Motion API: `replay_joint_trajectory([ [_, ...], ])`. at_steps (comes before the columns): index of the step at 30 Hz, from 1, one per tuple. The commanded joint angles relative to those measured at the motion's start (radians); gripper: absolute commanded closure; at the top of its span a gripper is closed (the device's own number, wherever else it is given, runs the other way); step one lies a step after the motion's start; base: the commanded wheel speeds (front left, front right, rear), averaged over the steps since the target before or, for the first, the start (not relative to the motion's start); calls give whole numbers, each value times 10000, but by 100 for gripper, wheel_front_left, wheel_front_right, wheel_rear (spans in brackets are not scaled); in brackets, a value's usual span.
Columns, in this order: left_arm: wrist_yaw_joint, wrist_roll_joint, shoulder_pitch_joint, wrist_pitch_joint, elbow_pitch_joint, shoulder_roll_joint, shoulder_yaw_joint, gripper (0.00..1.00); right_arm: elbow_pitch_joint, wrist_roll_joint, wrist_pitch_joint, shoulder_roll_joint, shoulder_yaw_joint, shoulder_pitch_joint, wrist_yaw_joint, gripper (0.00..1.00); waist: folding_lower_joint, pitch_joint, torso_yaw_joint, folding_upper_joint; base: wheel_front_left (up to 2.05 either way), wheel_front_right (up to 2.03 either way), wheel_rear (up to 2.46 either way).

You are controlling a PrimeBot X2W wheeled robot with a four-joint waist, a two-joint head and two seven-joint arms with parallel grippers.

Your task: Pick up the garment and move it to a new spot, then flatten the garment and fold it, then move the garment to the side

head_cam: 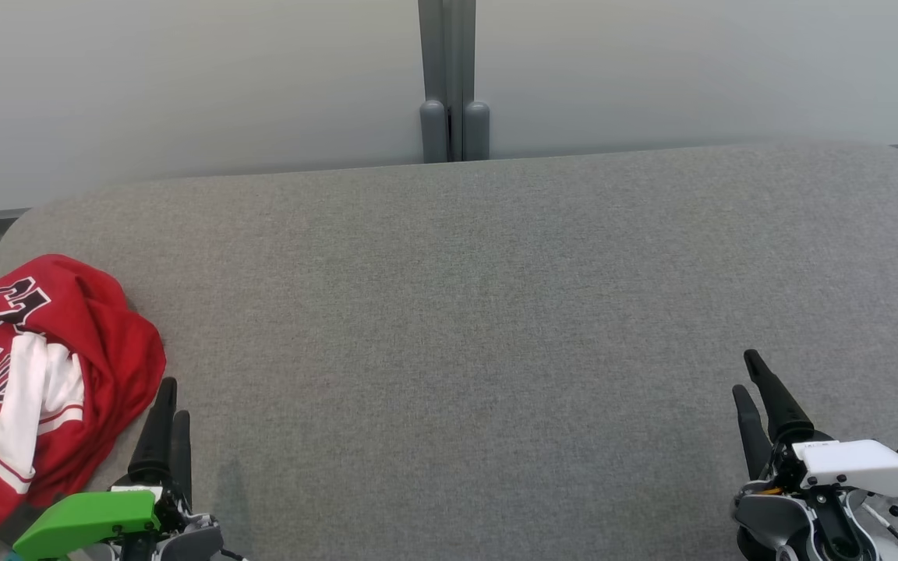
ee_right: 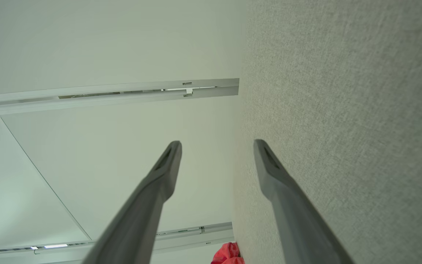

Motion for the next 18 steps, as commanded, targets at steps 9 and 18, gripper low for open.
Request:
replay_joint_trajectory([
  [9, 42, 2892, 13, -526, -747, 56, -57, 0, -582, -2958, -522, -50, 234, -78, 1, 0, 0, -14, -31, 0, 0, 0, 0],
  [18, 304, 4861, 226, -903, -1131, 59, -597, 0, -862, -4596, -902, -55, 580, 136, 1, 0, 0, -41, -63, 0, 0, 0, 0],
])
